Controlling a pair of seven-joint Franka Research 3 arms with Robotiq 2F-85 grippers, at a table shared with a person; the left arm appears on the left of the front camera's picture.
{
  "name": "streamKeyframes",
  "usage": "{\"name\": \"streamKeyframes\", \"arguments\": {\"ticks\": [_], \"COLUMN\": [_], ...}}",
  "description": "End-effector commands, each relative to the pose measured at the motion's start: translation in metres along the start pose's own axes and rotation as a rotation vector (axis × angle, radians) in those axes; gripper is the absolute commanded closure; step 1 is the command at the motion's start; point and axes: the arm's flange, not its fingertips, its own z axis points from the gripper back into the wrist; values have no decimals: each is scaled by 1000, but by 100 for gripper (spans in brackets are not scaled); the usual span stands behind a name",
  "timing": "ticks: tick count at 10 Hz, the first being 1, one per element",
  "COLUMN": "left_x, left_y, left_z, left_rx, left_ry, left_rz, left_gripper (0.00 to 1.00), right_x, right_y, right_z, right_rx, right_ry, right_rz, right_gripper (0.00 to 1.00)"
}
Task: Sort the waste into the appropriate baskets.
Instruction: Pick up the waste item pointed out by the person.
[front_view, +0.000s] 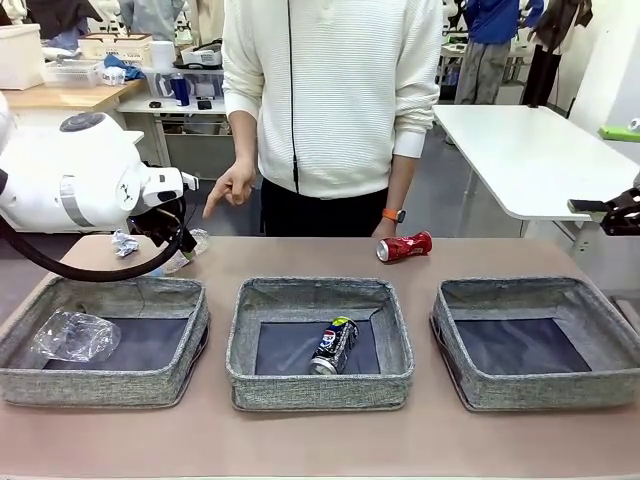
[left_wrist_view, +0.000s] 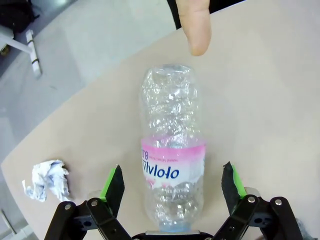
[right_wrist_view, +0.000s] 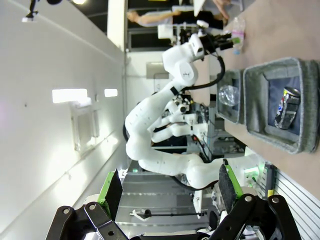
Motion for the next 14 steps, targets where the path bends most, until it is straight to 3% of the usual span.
{"name": "streamKeyframes", "arguments": {"ticks": [1,2,3,4,5,6,9,14], "left_x": [2,2,3,2,2,2,-1,-3], "left_y": [4,4,5,4,2,4,5,5], "left_z": [-4,-7,-10,-12,-13,-14,-15,-8], "left_rx": [12,8,14,20,19,16,-1,-4], "left_ry": [-27,-19,-3,14,20,23,25,34], "left_rz": [-30,-29,-18,-31,-37,-41,-59,-35], "left_gripper": [0,0,14,60,73,100,97,100], "right_x": [1,1,1,1,1,1,1,1], "right_y": [2,2,2,2,2,2,2,2], "right_z": [-1,-1,-1,-1,-1,-1,-1,-1], "right_rx": [16,16,16,16,16,16,16,16], "right_ry": [-9,-9,-9,-9,-9,-9,-9,-9], "right_rz": [2,2,2,2,2,2,2,2], "right_gripper": [0,0,0,0,0,0,0,0]}}
